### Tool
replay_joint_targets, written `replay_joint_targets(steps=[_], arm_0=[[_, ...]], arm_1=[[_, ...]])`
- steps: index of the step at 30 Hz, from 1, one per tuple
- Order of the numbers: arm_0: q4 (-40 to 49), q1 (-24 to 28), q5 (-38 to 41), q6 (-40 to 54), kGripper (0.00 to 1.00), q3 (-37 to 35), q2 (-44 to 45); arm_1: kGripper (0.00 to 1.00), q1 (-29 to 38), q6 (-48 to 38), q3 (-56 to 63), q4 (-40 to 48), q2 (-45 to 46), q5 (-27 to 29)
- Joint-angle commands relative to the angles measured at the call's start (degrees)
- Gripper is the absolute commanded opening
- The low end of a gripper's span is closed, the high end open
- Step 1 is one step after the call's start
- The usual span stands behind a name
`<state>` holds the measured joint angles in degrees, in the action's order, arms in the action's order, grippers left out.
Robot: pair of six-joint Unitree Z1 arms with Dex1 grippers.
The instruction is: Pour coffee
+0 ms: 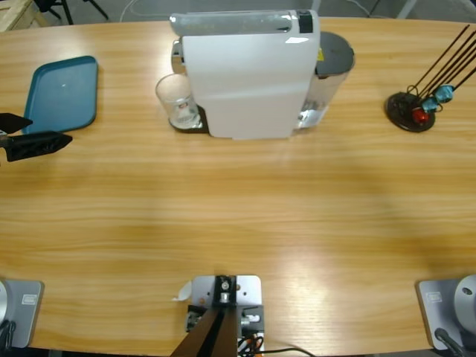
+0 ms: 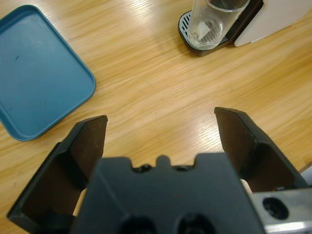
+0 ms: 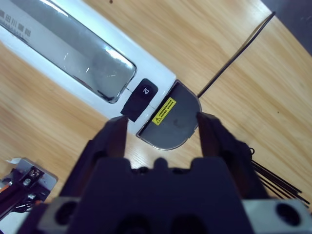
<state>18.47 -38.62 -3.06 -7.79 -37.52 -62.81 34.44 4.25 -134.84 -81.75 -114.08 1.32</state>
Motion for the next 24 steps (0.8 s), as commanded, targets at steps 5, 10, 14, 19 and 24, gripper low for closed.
replay_joint_targets(steps=[5, 10, 14, 19, 24], arm_0=[[-0.5, 0.4, 0.4, -0.6, 0.954, 2.1, -0.6], [-0.5, 0.4, 0.4, -0.6, 0.954, 2.1, -0.7], [-0.7, 0.4, 0.3, -0.6, 0.959, 2.2, -0.7], [-1.9, 0.4, 0.1, -0.5, 0.996, 2.7, -0.7], [-4.3, 0.4, 0.3, 0.9, 0.996, 3.5, -0.6]], arm_1=[[0.996, 0.7, -0.6, 2.4, -0.8, 1.1, -0.7], [0.996, 0.7, -0.6, 2.8, -0.7, 1.8, -1.6], [1.0, 0.8, 2.3, 12.6, 5.5, 8.1, -9.5], [1.0, 1.5, 2.0, 39.3, 22.1, 25.9, -9.4], [1.0, 1.7, 1.4, 59.3, 31.6, 39.7, -8.0]])
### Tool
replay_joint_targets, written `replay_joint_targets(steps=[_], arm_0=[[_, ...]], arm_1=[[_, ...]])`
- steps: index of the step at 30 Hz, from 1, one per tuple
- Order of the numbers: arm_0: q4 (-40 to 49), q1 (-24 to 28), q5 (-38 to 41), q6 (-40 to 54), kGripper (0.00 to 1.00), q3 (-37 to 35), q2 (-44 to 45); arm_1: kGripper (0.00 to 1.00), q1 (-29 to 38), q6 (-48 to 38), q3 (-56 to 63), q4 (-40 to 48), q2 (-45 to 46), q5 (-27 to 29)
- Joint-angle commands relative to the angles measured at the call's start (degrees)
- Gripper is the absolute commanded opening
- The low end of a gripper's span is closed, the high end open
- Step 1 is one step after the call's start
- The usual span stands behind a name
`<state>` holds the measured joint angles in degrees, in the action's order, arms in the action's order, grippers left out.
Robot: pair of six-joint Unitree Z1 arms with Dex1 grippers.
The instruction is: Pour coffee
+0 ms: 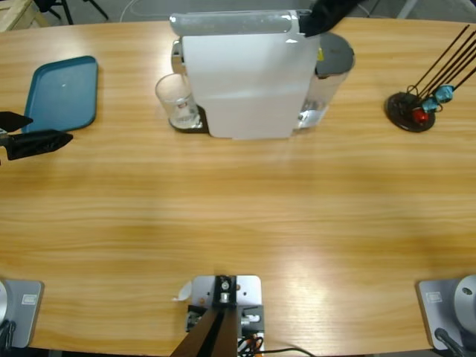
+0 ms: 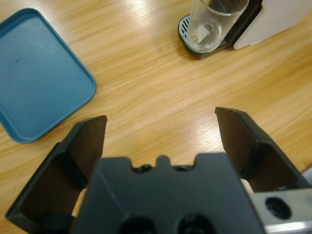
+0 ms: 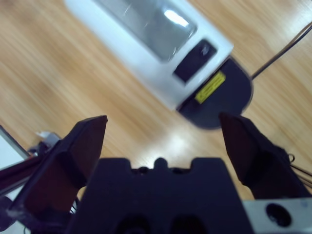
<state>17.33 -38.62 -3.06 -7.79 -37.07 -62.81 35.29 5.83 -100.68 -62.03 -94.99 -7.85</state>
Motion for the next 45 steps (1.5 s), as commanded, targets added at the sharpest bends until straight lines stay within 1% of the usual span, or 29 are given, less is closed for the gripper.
replay_joint_targets(steps=[1, 3, 5, 9, 11, 13, 15, 17, 19, 21, 25, 27, 34, 45], arm_0=[[-3.7, 0.4, 0.4, 1.4, 0.996, 3.4, -0.2], [-4.7, 0.4, 0.4, 2.1, 0.996, 4.3, 1.0], [-6.6, 0.4, 0.9, 2.2, 0.996, 5.7, 2.1], [-8.5, -1.8, 0.9, 2.8, 0.996, 6.7, -0.6], [-9.1, -1.9, 0.5, 2.8, 0.996, 6.6, -1.2], [-9.8, -1.9, -1.6, 2.4, 0.996, 6.5, -0.3], [-9.9, -2.3, -2.9, 3.6, 0.996, 6.6, -0.4], [-10.0, -4.5, -5.5, 7.4, 0.999, 6.6, -0.6], [-10.7, -5.8, -6.3, 9.4, 1.0, 6.7, -0.4], [-11.2, -5.9, -8.7, 11.5, 1.0, 6.9, -0.1], [-14.2, -5.9, -8.6, 11.2, 1.0, 8.4, -0.9], [-14.3, -5.9, -8.7, 11.3, 1.0, 8.2, -0.8], [-14.9, -5.9, -8.6, 11.4, 1.0, 8.4, -0.6], [-16.0, -5.9, -8.8, 11.5, 1.0, 8.9, -1.1]], arm_1=[[1.0, 0.8, -0.1, 29.4, 15.1, 23.6, 1.2], [1.0, 0.8, -0.2, 38.2, 22.0, 30.6, 1.6], [1.0, 0.8, -0.3, 43.6, 25.8, 34.6, 1.2], [1.0, 0.8, -0.9, 51.1, 32.0, 36.7, -2.3], [1.0, 0.8, -1.6, 54.6, 34.9, 37.1, -4.6], [1.0, 0.8, -1.6, 57.7, 36.6, 37.7, -6.2], [1.0, 0.8, -1.8, 59.9, 36.6, 38.9, -6.2], [1.0, 0.8, -3.1, 62.0, 38.1, 41.0, -6.1], [1.0, 0.8, -4.0, 62.8, 38.9, 42.7, -4.9], [1.0, 0.8, -5.0, 63.3, 39.0, 43.7, -4.4], [1.0, 0.9, -5.8, 66.4, 42.4, 46.3, -3.0], [1.0, 0.9, -5.8, 66.6, 42.5, 46.6, -2.2], [1.0, 1.1, -7.7, 68.6, 44.3, 45.9, -0.8], [1.0, 1.1, -9.6, 70.6, 48.1, 41.0, 0.6]])
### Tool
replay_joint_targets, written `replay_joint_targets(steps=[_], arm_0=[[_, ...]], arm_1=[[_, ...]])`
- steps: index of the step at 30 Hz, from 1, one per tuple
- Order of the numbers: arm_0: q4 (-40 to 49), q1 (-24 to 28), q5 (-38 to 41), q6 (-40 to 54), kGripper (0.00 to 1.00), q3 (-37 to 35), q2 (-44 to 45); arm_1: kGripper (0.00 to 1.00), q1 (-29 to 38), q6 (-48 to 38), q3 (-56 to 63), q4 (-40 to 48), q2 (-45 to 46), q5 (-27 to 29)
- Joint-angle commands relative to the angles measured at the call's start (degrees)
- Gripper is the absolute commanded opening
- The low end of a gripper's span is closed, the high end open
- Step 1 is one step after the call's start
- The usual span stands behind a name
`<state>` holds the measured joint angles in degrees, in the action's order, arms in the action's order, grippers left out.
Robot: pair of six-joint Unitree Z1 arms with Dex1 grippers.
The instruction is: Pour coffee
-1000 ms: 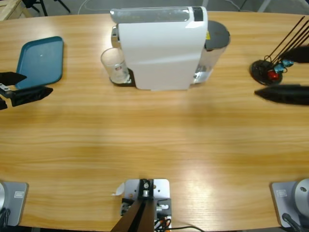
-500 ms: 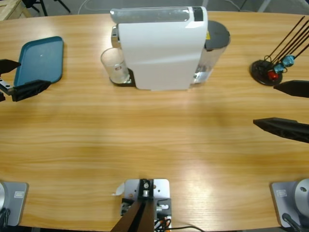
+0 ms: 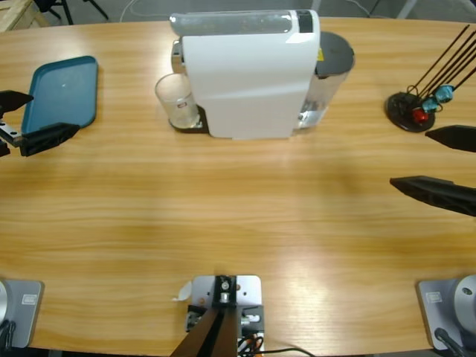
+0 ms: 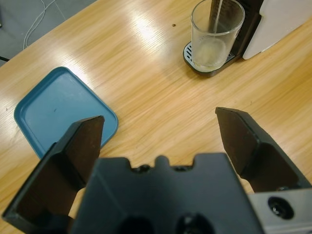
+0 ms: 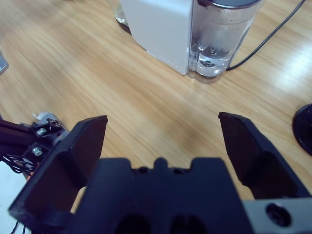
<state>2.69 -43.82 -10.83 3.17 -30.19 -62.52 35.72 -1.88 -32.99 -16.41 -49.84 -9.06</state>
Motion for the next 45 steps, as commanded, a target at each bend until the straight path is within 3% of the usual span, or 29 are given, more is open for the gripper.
replay_joint_targets(steps=[1, 30, 45], arm_0=[[-1.6, -0.7, -1.0, 0.5, 1.0, 2.1, -1.7], [-2.9, -0.7, 0.9, -1.2, 1.0, 2.4, -1.1], [-0.9, -0.7, 14.7, -4.0, 1.0, 3.6, 5.6]], arm_1=[[1.0, 0.7, -2.0, 2.8, 2.6, -4.8, 1.9], [1.0, 1.2, -2.4, 3.4, 3.4, -6.2, 2.0], [1.0, 1.2, -2.6, 3.4, 3.4, -6.2, 2.0]])
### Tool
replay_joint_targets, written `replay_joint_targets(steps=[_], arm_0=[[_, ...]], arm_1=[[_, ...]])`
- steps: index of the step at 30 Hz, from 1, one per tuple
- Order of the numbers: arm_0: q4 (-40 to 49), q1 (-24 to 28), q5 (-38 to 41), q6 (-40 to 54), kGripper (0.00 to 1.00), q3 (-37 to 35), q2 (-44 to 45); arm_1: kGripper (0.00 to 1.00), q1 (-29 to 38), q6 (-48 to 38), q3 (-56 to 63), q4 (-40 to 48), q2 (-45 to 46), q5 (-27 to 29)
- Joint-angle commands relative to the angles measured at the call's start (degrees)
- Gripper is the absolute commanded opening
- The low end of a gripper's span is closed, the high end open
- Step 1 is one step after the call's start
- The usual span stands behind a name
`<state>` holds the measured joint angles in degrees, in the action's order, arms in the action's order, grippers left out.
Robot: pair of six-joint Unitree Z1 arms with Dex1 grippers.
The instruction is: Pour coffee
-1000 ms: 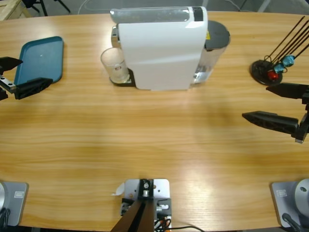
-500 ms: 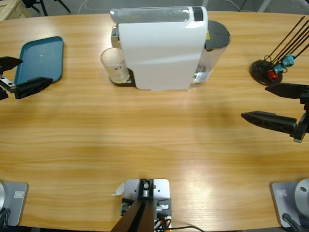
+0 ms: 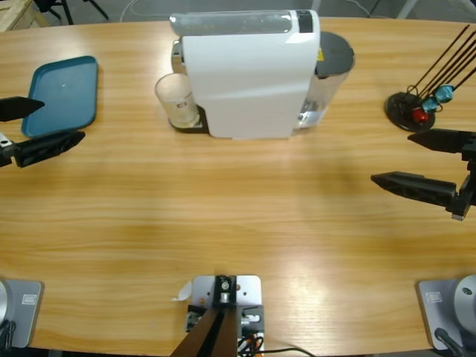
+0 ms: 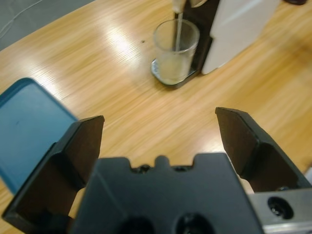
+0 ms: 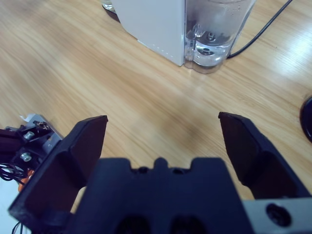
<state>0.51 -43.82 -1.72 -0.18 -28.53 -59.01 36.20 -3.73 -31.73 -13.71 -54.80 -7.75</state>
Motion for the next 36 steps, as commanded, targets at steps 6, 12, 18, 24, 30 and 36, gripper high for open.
replay_joint_targets(steps=[6, 12, 18, 24, 30, 36], arm_0=[[2.5, -0.7, 7.4, -0.3, 1.0, 1.7, 2.8], [2.8, -0.7, 7.6, -0.4, 1.0, 1.5, 2.9], [4.5, -0.7, 7.6, -0.5, 1.0, 0.0, 1.4], [3.7, -0.7, 6.2, -0.5, 0.972, -1.1, -1.1], [-2.3, -0.7, 7.5, -1.9, 0.937, -3.6, -9.9], [-9.3, -0.7, 7.9, -0.5, 0.941, -5.1, -19.8]], arm_1=[[1.0, 0.7, -0.8, 2.1, 0.8, -1.5, 0.8], [1.0, 0.7, -0.8, 2.1, 0.8, -1.4, 0.8], [1.0, 0.7, -0.8, 2.3, 1.1, -2.0, 0.8], [1.0, 0.7, -0.8, 2.3, 1.2, -0.3, 2.1], [1.0, 0.8, -0.7, 2.4, 1.4, -0.6, 2.5], [1.0, 0.8, 0.1, 2.4, 1.5, -2.1, 2.5]])
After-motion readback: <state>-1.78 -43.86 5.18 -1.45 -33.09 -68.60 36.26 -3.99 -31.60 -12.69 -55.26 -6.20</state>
